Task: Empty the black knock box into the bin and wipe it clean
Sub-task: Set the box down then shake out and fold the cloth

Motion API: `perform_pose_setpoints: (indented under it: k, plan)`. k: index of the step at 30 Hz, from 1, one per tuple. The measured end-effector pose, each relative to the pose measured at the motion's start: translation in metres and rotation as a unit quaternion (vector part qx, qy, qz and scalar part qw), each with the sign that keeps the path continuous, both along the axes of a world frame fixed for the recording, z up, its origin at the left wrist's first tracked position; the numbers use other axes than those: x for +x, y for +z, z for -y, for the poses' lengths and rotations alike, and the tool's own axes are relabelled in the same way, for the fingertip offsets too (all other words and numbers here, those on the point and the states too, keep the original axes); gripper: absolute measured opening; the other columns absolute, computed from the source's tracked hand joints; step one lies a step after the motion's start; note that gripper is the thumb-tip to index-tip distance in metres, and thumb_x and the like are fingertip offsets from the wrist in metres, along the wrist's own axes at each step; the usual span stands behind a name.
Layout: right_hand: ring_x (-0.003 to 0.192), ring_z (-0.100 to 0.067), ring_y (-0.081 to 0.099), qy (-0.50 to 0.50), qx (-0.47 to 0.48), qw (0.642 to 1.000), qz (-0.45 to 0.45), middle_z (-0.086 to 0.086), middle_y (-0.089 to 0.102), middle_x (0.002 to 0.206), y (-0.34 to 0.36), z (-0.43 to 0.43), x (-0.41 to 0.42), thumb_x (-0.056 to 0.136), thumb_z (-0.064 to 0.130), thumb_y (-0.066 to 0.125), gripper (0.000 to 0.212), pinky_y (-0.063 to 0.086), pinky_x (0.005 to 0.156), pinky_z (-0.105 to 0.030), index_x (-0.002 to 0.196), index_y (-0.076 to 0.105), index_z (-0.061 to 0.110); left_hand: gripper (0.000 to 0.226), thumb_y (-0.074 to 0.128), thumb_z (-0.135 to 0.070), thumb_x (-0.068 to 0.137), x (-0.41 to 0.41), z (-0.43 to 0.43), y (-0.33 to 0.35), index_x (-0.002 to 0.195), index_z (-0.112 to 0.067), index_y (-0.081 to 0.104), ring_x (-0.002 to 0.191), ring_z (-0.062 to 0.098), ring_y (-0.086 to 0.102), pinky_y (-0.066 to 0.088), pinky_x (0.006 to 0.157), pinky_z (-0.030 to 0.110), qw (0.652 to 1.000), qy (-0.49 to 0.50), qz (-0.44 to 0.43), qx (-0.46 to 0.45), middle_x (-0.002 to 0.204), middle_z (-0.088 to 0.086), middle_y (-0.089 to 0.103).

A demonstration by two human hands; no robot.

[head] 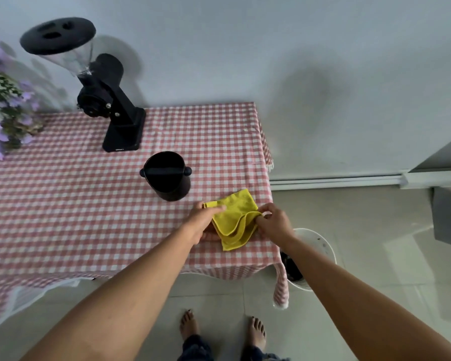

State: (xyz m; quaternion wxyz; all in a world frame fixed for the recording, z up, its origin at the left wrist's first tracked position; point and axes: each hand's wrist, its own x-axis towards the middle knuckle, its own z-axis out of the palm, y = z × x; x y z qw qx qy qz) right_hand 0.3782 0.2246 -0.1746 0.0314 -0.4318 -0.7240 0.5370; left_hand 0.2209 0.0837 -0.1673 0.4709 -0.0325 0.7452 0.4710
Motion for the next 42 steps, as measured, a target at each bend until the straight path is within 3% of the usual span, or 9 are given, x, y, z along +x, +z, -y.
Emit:
perform_pose_setpoints:
  k: [3,7,14,18,21,25,32,38,42]
  plan:
    - [0.048,-0.018,0.062,0.006,-0.015,1.0,0.013,-0.005,0.067,0.063,0.001,0.003,0.0,0.08,0.007,0.051,0.023,0.05,0.047,-0.031,0.087,0.059,0.027,0.085,0.073,-0.003,0.084,0.008,0.0,0.002,0.151,-0.031,0.028,0.104,0.029,0.065,0.061,0.055,0.038,0.998,-0.061,-0.033,-0.013,0.135,0.006,0.055]
    - [0.053,-0.02,0.052,0.09,0.066,0.993,0.021,0.003,0.058,0.061,-0.001,0.002,0.008,0.077,0.008,0.053,0.024,0.047,0.055,-0.035,0.082,0.056,0.031,0.097,0.066,0.004,0.087,0.001,0.0,0.004,0.161,-0.023,0.01,0.136,0.026,0.047,0.048,0.087,0.028,0.986,-0.031,-0.154,-0.06,0.16,0.006,0.035]
    - [0.075,-0.014,0.056,0.277,0.111,0.949,0.1,0.014,0.056,0.074,0.004,-0.002,0.029,0.075,0.031,0.075,0.019,0.047,0.07,-0.029,0.09,0.064,0.029,0.089,0.07,-0.014,0.089,0.006,0.006,0.003,0.16,-0.027,0.018,0.127,0.029,0.056,0.05,0.081,0.031,0.953,-0.073,-0.253,-0.151,0.156,0.005,0.044]
    - [0.07,-0.014,0.061,0.199,0.107,0.973,0.05,0.009,0.064,0.069,0.008,-0.006,0.022,0.083,0.037,0.068,0.011,0.047,0.064,-0.029,0.079,0.07,0.027,0.067,0.063,-0.012,0.087,0.017,0.008,0.001,0.147,-0.031,0.038,0.103,0.026,0.063,0.051,0.067,0.033,0.922,-0.087,-0.332,-0.18,0.136,0.009,0.053]
    - [0.099,-0.025,0.062,0.14,0.165,0.976,0.026,-0.003,0.066,0.104,0.004,-0.008,0.005,0.089,0.025,0.058,0.018,0.049,0.085,-0.034,0.101,0.072,0.021,0.046,0.059,-0.01,0.089,0.025,0.011,0.001,0.13,-0.032,0.051,0.105,0.025,0.059,0.053,0.076,0.033,0.9,-0.117,-0.385,-0.165,0.129,0.008,0.053]
    - [0.145,-0.021,0.024,0.288,0.278,0.911,0.096,0.003,0.03,0.156,0.004,0.001,-0.014,0.094,0.043,0.052,0.057,0.025,0.115,-0.043,0.146,0.038,0.025,0.059,0.052,-0.048,0.097,0.032,0.017,-0.001,0.151,-0.03,0.036,0.151,0.029,0.017,0.034,0.115,0.044,0.819,-0.319,-0.422,-0.222,0.166,0.004,0.017]
    - [0.15,-0.019,-0.011,0.387,0.368,0.83,0.163,0.001,-0.009,0.164,-0.012,0.004,-0.011,0.093,0.066,0.03,0.081,0.007,0.121,-0.044,0.155,0.002,0.023,0.091,0.031,-0.074,0.093,0.019,0.034,-0.022,0.159,-0.029,-0.014,0.149,0.031,-0.03,-0.003,0.123,0.055,0.721,-0.483,-0.425,-0.258,0.164,0.004,-0.029]
    - [0.144,-0.021,0.027,0.251,0.406,0.871,0.121,0.001,0.041,0.151,0.003,0.015,-0.041,0.092,0.06,0.043,0.06,0.022,0.112,-0.044,0.142,0.044,0.027,0.065,0.046,-0.053,0.099,0.001,0.048,-0.007,0.155,-0.02,0.036,0.153,0.031,0.016,0.02,0.122,0.045,0.756,-0.415,-0.496,-0.101,0.166,0.007,0.022]
    - [0.127,-0.027,0.049,0.12,0.325,0.938,0.011,-0.004,0.057,0.135,0.03,0.035,-0.096,0.095,0.043,0.051,0.039,0.034,0.106,-0.042,0.128,0.06,0.024,0.033,0.055,-0.027,0.092,-0.028,0.063,0.02,0.117,-0.015,0.074,0.11,0.027,0.064,0.055,0.091,0.04,0.7,-0.26,-0.66,0.087,0.12,0.007,0.068]
